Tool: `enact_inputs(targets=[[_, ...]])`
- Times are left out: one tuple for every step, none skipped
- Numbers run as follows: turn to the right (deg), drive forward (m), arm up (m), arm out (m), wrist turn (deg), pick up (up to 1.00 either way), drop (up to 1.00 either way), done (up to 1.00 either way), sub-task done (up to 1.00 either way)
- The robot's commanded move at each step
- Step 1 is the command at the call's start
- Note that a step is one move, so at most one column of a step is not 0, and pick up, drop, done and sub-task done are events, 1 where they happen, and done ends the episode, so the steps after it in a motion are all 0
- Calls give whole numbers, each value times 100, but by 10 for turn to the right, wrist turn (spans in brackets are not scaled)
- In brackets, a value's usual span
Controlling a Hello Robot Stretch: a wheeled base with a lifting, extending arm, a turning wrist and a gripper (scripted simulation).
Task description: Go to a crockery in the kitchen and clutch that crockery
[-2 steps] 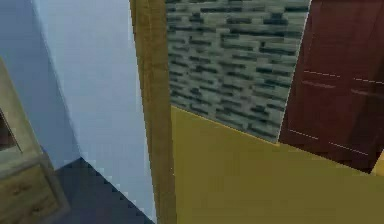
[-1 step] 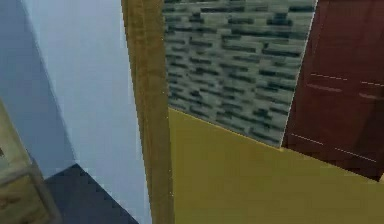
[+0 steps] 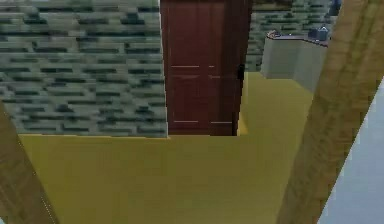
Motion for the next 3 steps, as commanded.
enact_inputs(targets=[[0, 75, 0, 0, 0, 0, 0, 0, 0], [360, 0, 0, 0, 0, 0, 0, 0, 0], [0, 100, 0, 0, 0, 0, 0, 0, 0]])
